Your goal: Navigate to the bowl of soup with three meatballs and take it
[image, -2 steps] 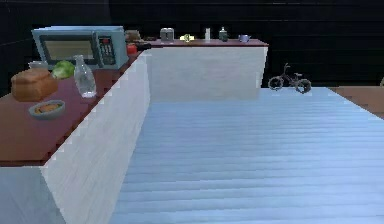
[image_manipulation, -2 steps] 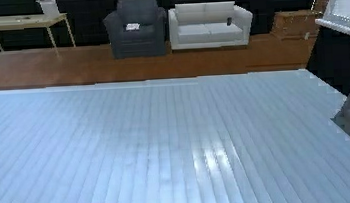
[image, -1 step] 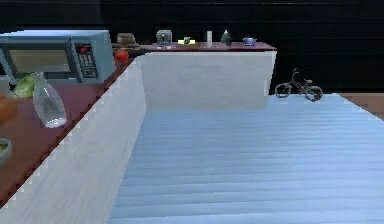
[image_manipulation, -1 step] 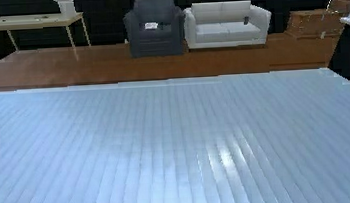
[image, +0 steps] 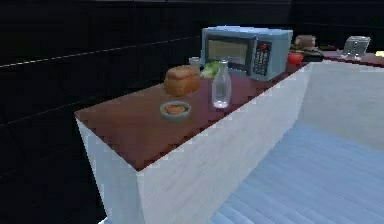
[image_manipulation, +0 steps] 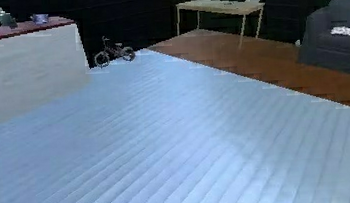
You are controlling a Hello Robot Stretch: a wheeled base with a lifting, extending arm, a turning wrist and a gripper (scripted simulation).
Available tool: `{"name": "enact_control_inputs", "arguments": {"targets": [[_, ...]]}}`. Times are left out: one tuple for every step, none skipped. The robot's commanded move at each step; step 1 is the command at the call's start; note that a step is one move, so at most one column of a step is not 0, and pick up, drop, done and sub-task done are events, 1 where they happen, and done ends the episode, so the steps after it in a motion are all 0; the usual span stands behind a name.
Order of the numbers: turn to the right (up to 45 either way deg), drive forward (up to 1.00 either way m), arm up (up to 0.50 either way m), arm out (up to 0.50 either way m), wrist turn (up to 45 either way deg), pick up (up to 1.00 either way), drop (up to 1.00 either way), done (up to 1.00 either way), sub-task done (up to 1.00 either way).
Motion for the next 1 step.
{"name": "enact_control_inputs", "arguments": {"targets": [[-45.0, 0.0, 0.0, 0.0, 0.0, 0.0, 0.0, 0.0, 0.0]]}}
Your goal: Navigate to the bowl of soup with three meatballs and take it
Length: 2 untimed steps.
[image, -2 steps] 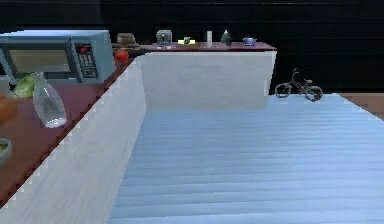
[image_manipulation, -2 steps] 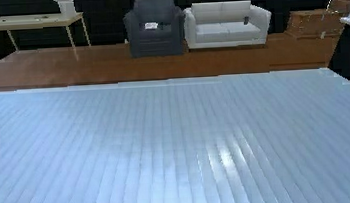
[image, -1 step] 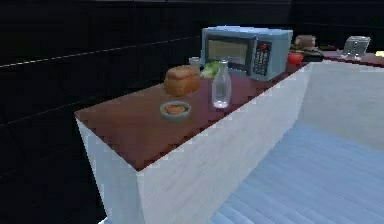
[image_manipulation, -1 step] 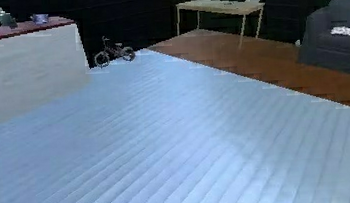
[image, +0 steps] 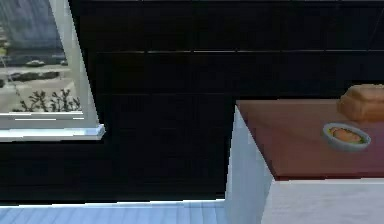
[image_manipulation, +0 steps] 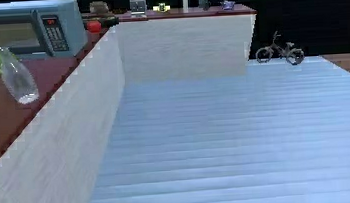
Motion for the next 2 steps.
{"name": "enact_control_inputs", "arguments": {"targets": [[-45.0, 0.0, 0.0, 0.0, 0.0, 0.0, 0.0, 0.0, 0.0], [45.0, 0.0, 0.0, 0.0, 0.0, 0.0, 0.0, 0.0, 0.0]]}}
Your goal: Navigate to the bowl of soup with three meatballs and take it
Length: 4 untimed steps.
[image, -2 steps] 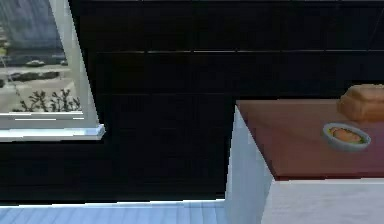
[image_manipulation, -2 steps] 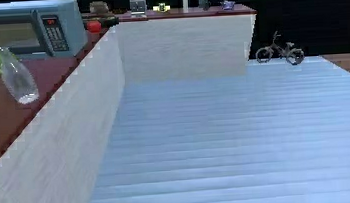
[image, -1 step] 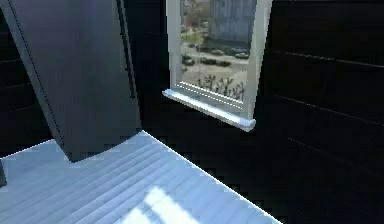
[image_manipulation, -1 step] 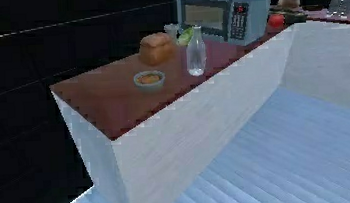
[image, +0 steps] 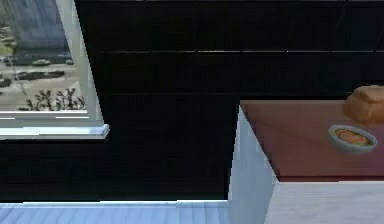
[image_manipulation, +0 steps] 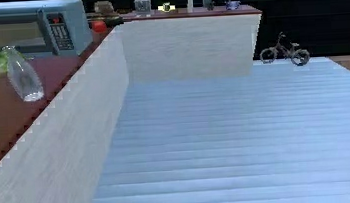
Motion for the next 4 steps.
{"name": "enact_control_inputs", "arguments": {"targets": [[45.0, 0.0, 0.0, 0.0, 0.0, 0.0, 0.0, 0.0, 0.0], [3.0, 0.0, 0.0, 0.0, 0.0, 0.0, 0.0, 0.0, 0.0], [0.0, 0.35, 0.0, 0.0, 0.0, 0.0, 0.0, 0.0, 0.0], [-45.0, 0.0, 0.0, 0.0, 0.0, 0.0, 0.0, 0.0, 0.0]]}}
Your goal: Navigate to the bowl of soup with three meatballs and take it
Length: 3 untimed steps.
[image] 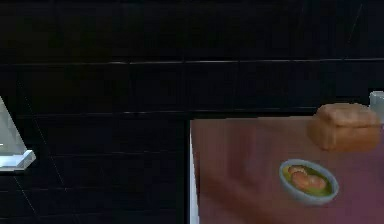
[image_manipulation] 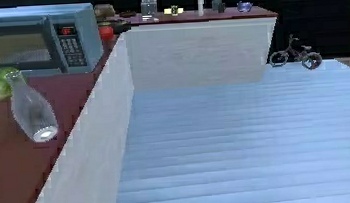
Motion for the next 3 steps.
{"name": "enact_control_inputs", "arguments": {"targets": [[-45.0, 0.0, 0.0, 0.0, 0.0, 0.0, 0.0, 0.0, 0.0], [-12.0, 0.0, 0.0, 0.0, 0.0, 0.0, 0.0, 0.0, 0.0], [0.0, 0.0, 0.5, 0.0, 0.0, 0.0, 0.0, 0.0, 0.0]]}}
